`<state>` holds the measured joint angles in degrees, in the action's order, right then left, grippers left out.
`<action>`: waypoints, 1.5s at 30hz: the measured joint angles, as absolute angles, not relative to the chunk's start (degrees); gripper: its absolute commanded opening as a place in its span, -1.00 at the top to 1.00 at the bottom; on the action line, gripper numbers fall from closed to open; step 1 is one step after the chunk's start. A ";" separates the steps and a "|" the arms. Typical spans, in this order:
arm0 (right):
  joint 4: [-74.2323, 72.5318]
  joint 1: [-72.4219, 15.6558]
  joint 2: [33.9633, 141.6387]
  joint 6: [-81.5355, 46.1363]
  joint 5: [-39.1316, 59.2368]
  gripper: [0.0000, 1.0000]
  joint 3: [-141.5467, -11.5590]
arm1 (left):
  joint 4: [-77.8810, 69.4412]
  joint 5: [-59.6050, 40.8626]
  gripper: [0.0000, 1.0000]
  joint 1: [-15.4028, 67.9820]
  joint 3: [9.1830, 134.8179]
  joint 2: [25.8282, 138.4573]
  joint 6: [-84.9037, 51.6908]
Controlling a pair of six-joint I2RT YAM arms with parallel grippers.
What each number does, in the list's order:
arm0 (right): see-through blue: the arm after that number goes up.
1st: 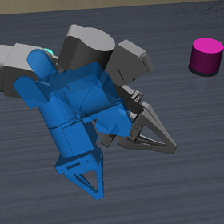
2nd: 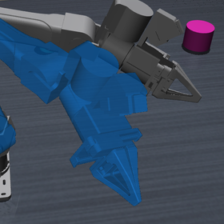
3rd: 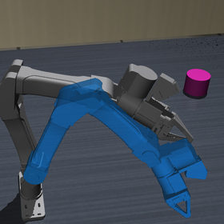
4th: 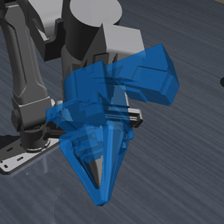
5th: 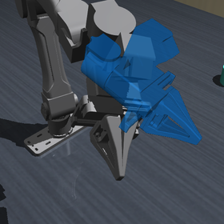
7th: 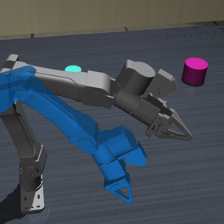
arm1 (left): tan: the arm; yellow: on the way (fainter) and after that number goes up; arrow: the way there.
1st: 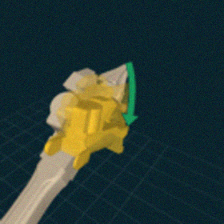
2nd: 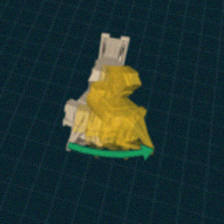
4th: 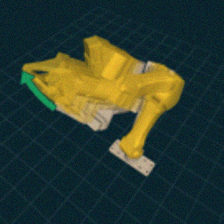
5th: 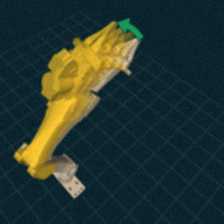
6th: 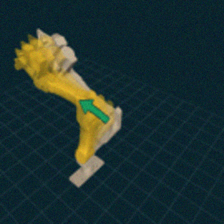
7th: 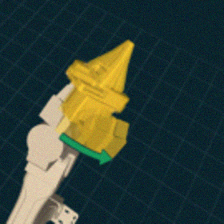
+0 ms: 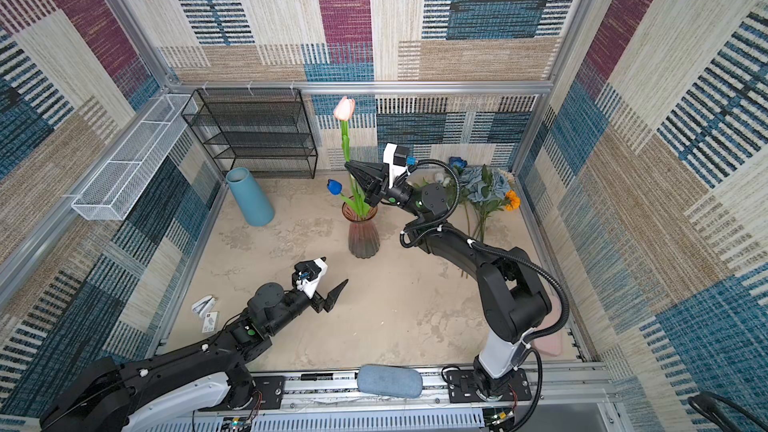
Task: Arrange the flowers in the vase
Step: 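Move the pink tulip over the pink vase and lower its stem inside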
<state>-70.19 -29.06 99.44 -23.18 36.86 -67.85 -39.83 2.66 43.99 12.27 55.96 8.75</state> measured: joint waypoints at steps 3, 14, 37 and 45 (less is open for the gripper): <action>-73.60 -29.45 101.21 -22.74 35.77 0.96 -66.78 | -39.83 2.66 -0.77 43.99 12.27 55.99 8.78; -77.06 -29.69 105.56 -16.75 35.55 0.95 -64.69 | -39.72 2.81 -0.77 43.99 12.34 56.18 8.84; -75.70 -29.67 109.30 -11.73 38.37 0.78 -63.22 | -39.55 2.87 -0.78 43.99 12.62 56.05 8.99; -68.40 -29.67 107.96 -6.76 37.34 0.58 -59.96 | -39.16 2.87 -0.78 43.99 13.08 56.97 8.99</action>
